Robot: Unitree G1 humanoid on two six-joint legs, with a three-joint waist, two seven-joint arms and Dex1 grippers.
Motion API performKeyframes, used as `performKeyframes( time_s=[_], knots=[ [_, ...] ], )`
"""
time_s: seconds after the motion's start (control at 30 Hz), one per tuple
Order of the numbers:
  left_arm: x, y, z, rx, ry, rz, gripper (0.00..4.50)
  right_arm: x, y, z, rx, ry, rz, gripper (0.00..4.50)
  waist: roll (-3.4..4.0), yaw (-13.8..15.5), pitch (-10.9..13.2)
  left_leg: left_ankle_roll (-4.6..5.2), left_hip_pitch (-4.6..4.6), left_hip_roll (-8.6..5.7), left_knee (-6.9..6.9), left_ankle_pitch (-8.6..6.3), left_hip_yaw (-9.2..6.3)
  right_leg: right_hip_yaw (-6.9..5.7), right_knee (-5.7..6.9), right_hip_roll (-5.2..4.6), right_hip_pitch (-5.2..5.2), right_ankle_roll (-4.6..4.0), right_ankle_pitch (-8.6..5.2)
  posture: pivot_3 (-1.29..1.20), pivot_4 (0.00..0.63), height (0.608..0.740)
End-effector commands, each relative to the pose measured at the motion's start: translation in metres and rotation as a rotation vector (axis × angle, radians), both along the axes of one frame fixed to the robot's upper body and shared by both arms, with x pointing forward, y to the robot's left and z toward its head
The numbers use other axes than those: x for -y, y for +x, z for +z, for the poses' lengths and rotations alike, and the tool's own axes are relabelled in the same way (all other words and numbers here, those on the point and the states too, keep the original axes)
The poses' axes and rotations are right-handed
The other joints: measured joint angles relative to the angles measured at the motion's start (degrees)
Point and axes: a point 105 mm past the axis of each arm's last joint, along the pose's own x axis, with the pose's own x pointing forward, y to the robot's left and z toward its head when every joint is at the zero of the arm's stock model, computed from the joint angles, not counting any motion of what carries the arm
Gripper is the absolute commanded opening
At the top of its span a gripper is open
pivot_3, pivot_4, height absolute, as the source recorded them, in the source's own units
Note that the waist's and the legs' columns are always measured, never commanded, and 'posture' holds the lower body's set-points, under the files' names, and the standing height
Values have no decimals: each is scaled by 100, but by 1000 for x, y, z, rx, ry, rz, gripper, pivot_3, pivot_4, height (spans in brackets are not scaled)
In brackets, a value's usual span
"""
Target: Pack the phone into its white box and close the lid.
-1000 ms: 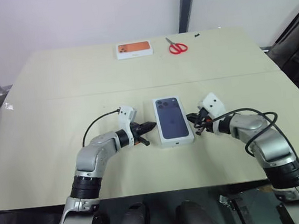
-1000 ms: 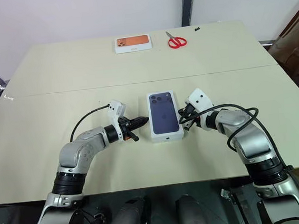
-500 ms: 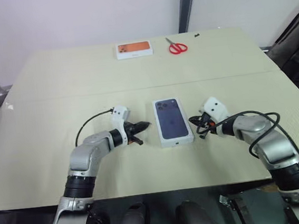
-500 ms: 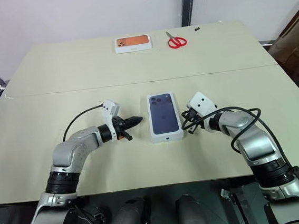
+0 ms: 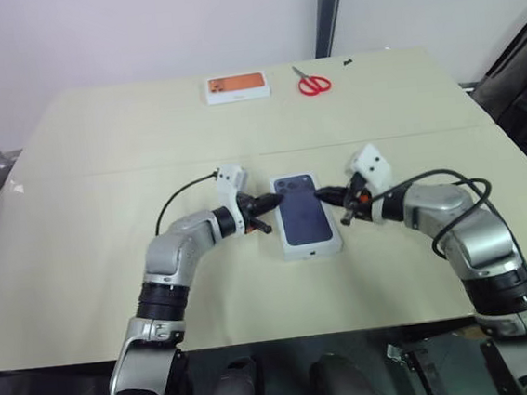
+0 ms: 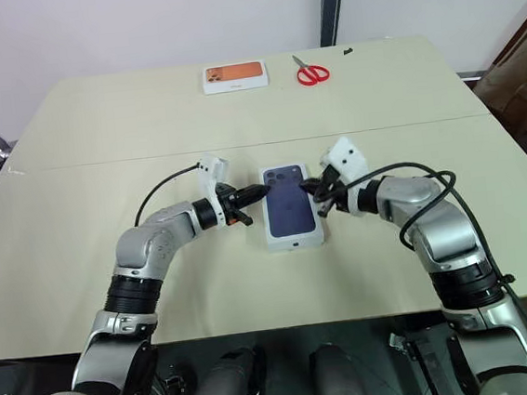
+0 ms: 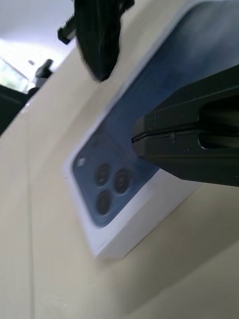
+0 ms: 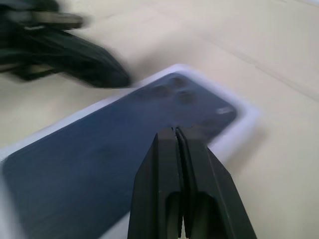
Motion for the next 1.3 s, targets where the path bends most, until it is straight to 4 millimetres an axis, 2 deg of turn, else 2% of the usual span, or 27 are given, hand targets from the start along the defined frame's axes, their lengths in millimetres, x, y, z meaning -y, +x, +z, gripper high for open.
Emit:
performKeyframes(
  time_s=[0.03,0.13,0.33,0.43,0.57,0.6,0.67,0.8,0.9,1.0,1.1,1.2,1.3],
  knots=[
    [4,-3,-8,28,60,-25,0,5,-5,-22,-42,-118,-3,85,1,-8,0,1,0,0,0,-1,0,1,0,0,0,0,0,0,150,734],
    [-2,-8,-19,34,99,-26,0,18,5,-30,-39,-169,-100,85,0,-10,-8,1,9,1,-1,-1,0,2,0,0,8,0,0,0,150,734],
    [-11,-6,-22,49,121,-10,0,13,9,-24,1,-150,-100,85,-12,-6,-19,14,15,1,1,-9,-1,2,-1,-1,17,0,0,0,150,734],
    [-11,-3,-16,57,98,-3,0,13,16,-17,35,-142,-118,85,-12,-9,-19,18,16,1,0,-11,-2,1,0,0,17,0,0,0,150,734],
    [-13,-1,3,100,31,3,0,16,28,2,93,-63,-170,85,-12,-9,-19,16,15,0,0,-10,-2,1,0,-1,15,0,0,0,150,734],
    [-17,-1,9,126,23,6,250,19,31,8,57,21,-203,312,-11,-9,-18,14,12,0,0,-8,-1,1,0,0,11,0,0,0,150,734],
    [-26,-2,19,187,24,5,910,24,31,12,44,50,-207,958,-9,-13,-14,-2,4,1,0,1,-2,1,1,0,2,0,0,0,150,734],
    [-58,-2,32,256,44,35,2918,30,30,18,94,36,-197,2959,-9,-26,-14,-2,2,1,-4,1,-1,2,1,0,-4,-1,0,0,150,734],
    [-83,-4,33,255,67,43,4417,33,24,23,113,52,-163,4485,-7,-25,-13,-2,3,2,-8,1,0,3,1,0,-6,-1,0,0,150,734],
    [-104,-10,32,289,116,45,4475,43,16,29,167,45,-136,4500,-7,-18,-12,1,3,2,-7,-1,0,3,-1,0,-4,-1,0,0,150,734],
    [-128,-21,31,305,137,74,4475,54,0,32,187,81,-105,4500,-6,5,-11,20,2,0,-6,-12,-1,2,-2,-4,-2,-1,0,0,150,734],
    [-147,-37,15,254,165,79,4475,64,-21,27,195,38,-55,4500,-4,-5,-10,25,3,1,-8,-15,-1,3,-4,-5,0,-1,0,0,150,734],
    [-159,-51,8,232,186,87,4475,79,-37,18,175,-11,-37,4500,-3,-7,-9,29,5,3,-10,-18,-1,3,-5,-5,2,-1,0,0,150,734]
  ],
)
